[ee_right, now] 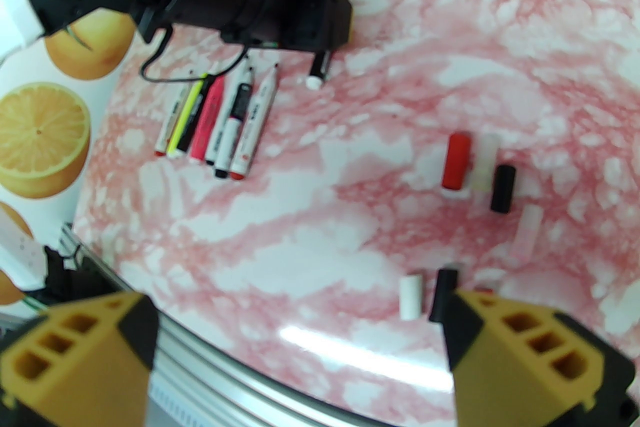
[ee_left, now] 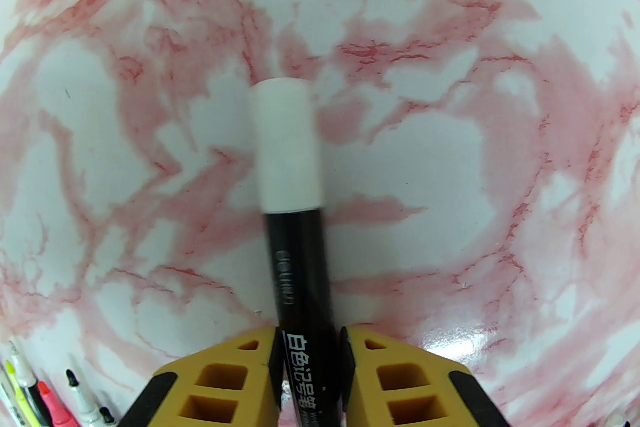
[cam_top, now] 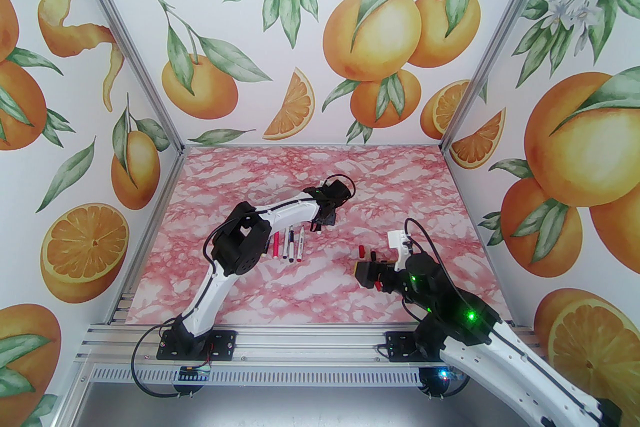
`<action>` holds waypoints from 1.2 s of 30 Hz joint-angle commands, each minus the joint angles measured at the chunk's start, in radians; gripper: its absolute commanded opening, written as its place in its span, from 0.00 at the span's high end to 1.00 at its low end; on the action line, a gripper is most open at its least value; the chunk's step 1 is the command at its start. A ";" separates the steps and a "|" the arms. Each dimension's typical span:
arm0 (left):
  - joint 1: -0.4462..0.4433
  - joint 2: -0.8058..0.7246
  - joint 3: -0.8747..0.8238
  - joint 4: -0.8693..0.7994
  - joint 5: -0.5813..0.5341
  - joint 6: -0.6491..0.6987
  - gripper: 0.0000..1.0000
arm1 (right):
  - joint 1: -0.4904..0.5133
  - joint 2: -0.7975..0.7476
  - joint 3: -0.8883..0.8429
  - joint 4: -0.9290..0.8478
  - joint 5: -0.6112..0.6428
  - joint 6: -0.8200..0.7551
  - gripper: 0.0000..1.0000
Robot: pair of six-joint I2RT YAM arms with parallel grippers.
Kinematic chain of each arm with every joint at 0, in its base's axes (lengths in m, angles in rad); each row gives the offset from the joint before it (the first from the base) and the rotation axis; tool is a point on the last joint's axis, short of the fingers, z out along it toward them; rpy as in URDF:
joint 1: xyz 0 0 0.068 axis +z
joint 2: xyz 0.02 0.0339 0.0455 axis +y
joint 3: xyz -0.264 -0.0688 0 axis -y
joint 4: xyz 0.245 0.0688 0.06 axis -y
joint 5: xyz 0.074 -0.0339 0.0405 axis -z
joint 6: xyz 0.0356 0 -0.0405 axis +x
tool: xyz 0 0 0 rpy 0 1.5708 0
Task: Open the pen caps
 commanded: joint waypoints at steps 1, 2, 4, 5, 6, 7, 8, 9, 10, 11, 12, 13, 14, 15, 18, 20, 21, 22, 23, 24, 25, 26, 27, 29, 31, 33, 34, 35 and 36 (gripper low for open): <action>0.015 0.058 0.007 -0.030 -0.014 0.015 0.79 | 0.007 -0.006 -0.010 0.010 0.020 0.014 0.00; 0.015 0.056 0.005 -0.029 -0.012 0.016 0.80 | 0.007 -0.007 -0.012 0.009 0.020 0.014 0.00; 0.015 0.054 0.004 -0.029 -0.012 0.015 0.80 | 0.007 -0.007 -0.013 0.012 0.019 0.016 0.00; 0.015 0.051 0.002 -0.027 -0.011 0.014 0.80 | 0.008 -0.007 -0.014 0.014 0.020 0.018 0.00; 0.015 0.031 -0.015 -0.013 0.000 0.014 0.83 | 0.008 -0.007 -0.016 0.014 0.022 0.025 0.00; 0.014 -0.017 -0.048 0.027 0.031 0.029 0.84 | 0.007 -0.008 -0.016 0.018 0.030 0.046 0.00; 0.012 -0.045 -0.068 0.051 0.049 0.039 0.84 | 0.007 -0.008 -0.016 0.022 0.034 0.060 0.01; 0.009 -0.076 -0.091 0.073 0.062 0.046 0.84 | 0.007 -0.007 -0.016 0.028 0.035 0.075 0.01; 0.009 -0.103 -0.115 0.099 0.084 0.062 0.84 | 0.007 -0.005 -0.015 0.038 0.037 0.089 0.01; 0.008 -0.133 -0.134 0.117 0.109 0.075 0.84 | 0.007 -0.005 -0.014 0.048 0.037 0.102 0.02; 0.006 -0.163 -0.157 0.132 0.123 0.085 0.84 | 0.006 -0.003 -0.015 0.059 0.039 0.119 0.02; 0.008 -0.193 -0.181 0.150 0.140 0.102 0.84 | 0.005 0.000 -0.015 0.069 0.039 0.132 0.03; 0.007 -0.227 -0.213 0.181 0.166 0.122 0.84 | 0.004 0.003 -0.013 0.082 0.037 0.147 0.04; 0.006 -0.262 -0.246 0.203 0.181 0.133 0.84 | 0.000 0.008 -0.012 0.097 0.035 0.159 0.06; 0.008 -0.364 -0.342 0.271 0.243 0.180 0.83 | -0.021 0.029 -0.002 0.133 0.014 0.187 0.08; 0.009 -0.428 -0.410 0.328 0.321 0.215 0.83 | -0.055 0.055 0.006 0.155 -0.026 0.193 0.10; 0.009 -0.462 -0.443 0.349 0.339 0.221 0.83 | -0.081 0.071 0.013 0.167 -0.059 0.194 0.12; 0.008 -0.494 -0.477 0.378 0.381 0.241 0.84 | -0.109 0.087 0.016 0.182 -0.092 0.191 0.13; 0.010 -0.518 -0.502 0.397 0.419 0.254 0.84 | -0.135 0.100 0.019 0.196 -0.120 0.188 0.14; 0.011 -0.542 -0.523 0.401 0.433 0.259 0.84 | -0.164 0.114 0.024 0.209 -0.146 0.184 0.16; 0.010 -0.566 -0.544 0.413 0.462 0.271 0.84 | -0.186 0.129 0.029 0.224 -0.166 0.177 0.18; 0.011 -0.588 -0.567 0.431 0.492 0.280 0.84 | -0.201 0.141 0.036 0.237 -0.181 0.169 0.20; 0.011 -0.616 -0.598 0.462 0.524 0.282 0.84 | -0.213 0.158 0.042 0.259 -0.197 0.156 0.21; 0.011 -0.666 -0.652 0.521 0.601 0.292 0.84 | -0.230 0.193 0.059 0.287 -0.217 0.145 0.22; 0.010 -0.707 -0.689 0.551 0.655 0.298 0.84 | -0.242 0.235 0.075 0.318 -0.242 0.145 0.23; 0.011 -0.734 -0.716 0.572 0.710 0.303 0.84 | -0.248 0.265 0.081 0.363 -0.256 0.156 0.23; 0.011 -0.743 -0.728 0.581 0.743 0.303 0.84 | -0.250 0.278 0.086 0.385 -0.258 0.163 0.23; 0.008 -0.751 -0.738 0.593 0.772 0.304 0.84 | -0.250 0.290 0.087 0.406 -0.259 0.168 0.23; 0.009 -0.762 -0.749 0.605 0.799 0.302 0.83 | -0.252 0.306 0.090 0.427 -0.258 0.175 0.23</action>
